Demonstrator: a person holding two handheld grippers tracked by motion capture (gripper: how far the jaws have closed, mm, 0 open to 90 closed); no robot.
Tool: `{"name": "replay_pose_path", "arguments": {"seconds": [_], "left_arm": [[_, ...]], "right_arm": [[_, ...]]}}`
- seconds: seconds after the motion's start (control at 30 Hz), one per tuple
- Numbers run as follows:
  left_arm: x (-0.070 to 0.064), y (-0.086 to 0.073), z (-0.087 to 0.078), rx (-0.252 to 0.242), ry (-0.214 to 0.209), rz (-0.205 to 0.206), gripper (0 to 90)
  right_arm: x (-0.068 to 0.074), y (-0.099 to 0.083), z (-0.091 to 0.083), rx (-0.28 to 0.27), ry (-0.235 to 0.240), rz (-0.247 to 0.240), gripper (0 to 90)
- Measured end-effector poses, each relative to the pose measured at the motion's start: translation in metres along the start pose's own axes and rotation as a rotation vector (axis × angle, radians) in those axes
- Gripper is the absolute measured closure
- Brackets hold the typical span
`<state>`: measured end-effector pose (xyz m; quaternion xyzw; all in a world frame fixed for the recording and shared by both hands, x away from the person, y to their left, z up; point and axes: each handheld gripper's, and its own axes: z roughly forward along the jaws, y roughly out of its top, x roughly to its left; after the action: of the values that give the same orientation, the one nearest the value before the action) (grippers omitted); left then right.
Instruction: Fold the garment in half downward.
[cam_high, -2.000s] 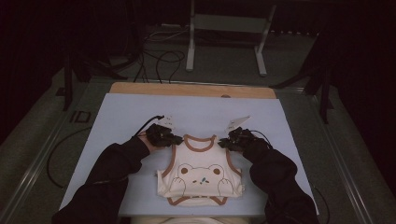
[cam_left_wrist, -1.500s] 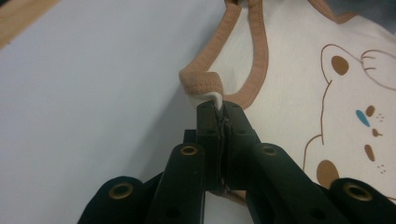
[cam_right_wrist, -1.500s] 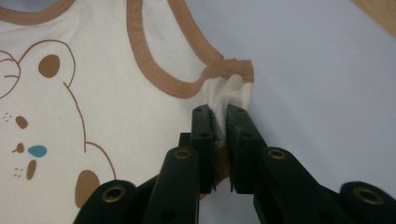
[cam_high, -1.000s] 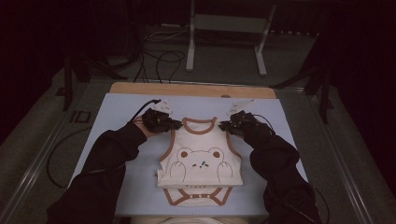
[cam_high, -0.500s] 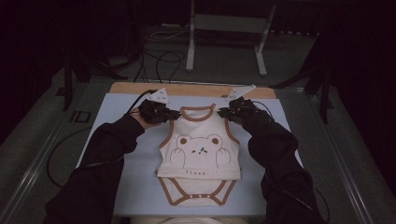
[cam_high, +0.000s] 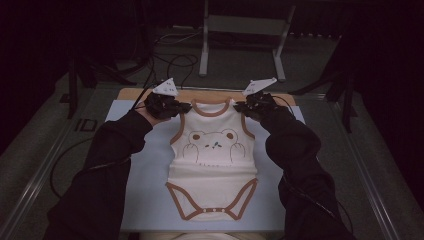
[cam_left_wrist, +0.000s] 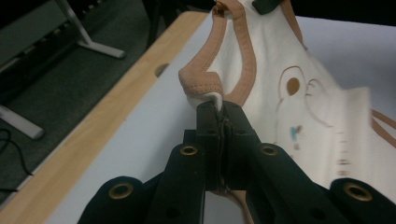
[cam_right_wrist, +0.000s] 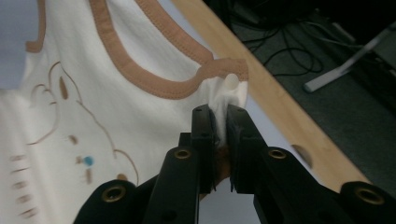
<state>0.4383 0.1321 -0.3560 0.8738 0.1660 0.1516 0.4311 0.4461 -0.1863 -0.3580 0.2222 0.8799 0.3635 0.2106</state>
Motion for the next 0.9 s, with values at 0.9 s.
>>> {"name": "replay_pose_path", "arguments": {"seconds": [0.9], "left_arm": [[-0.036,-0.016,-0.007,-0.018,-0.051,0.041,87.7]], "right_arm": [[0.036,-0.018,-0.018,-0.031,0.008,-0.048,82.9]]}}
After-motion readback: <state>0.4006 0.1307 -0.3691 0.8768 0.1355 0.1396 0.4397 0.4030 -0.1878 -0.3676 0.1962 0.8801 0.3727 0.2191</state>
